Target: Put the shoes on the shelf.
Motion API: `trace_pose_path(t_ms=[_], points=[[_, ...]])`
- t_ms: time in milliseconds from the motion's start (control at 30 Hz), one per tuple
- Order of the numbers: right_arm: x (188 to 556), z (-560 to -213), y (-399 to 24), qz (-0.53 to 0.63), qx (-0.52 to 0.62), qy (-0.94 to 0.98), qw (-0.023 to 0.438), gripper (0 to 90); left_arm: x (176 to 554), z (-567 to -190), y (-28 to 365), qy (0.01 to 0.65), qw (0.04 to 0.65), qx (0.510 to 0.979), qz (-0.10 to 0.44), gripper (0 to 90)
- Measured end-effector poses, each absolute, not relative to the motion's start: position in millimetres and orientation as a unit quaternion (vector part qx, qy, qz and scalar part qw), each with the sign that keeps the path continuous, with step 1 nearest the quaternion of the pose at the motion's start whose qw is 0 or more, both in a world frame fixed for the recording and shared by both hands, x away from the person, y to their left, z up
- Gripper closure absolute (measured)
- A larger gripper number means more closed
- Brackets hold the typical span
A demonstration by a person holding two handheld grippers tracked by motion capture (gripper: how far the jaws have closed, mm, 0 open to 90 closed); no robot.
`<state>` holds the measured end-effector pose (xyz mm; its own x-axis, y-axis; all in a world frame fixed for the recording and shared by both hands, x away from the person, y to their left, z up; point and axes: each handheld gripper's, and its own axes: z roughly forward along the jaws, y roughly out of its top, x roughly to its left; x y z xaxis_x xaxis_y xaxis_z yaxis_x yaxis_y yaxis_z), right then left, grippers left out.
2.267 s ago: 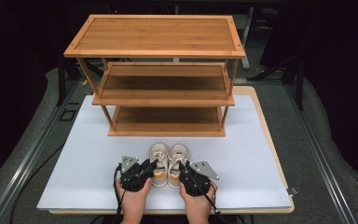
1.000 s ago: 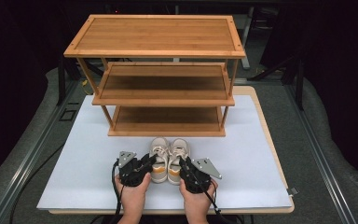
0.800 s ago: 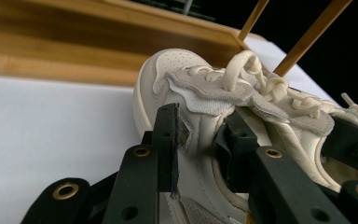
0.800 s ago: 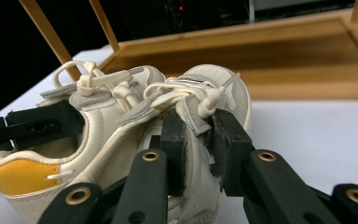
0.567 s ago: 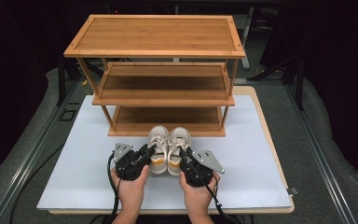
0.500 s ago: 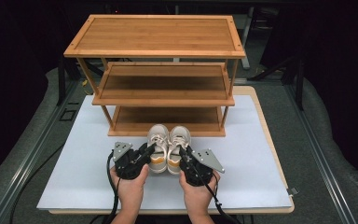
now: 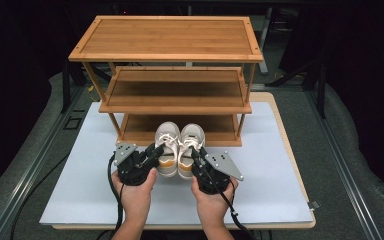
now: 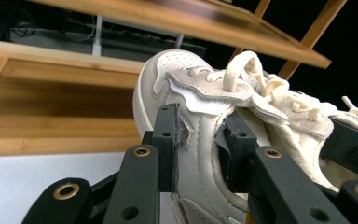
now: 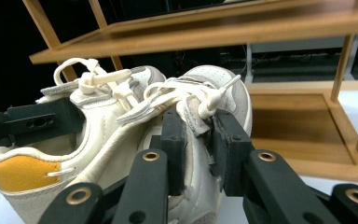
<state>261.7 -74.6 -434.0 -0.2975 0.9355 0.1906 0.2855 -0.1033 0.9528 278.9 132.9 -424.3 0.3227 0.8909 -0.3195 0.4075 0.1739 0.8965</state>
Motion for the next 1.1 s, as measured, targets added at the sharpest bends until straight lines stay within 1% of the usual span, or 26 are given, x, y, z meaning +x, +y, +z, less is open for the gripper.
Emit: trace_pose_path(t_ms=[167,667,1100], points=[[262,-421,-73,0.545,0.503,0.595,0.31,75.7,280,-411,134,0.531,0.551,0.602,0.229,71.3],[271,-398,-75,0.551,0.493,0.59,0.325,75.9,290,-388,132,0.522,0.556,0.602,0.235,71.3],[289,-386,-70,0.553,0.493,0.586,0.326,75.8,308,-378,136,0.529,0.563,0.59,0.235,71.5]])
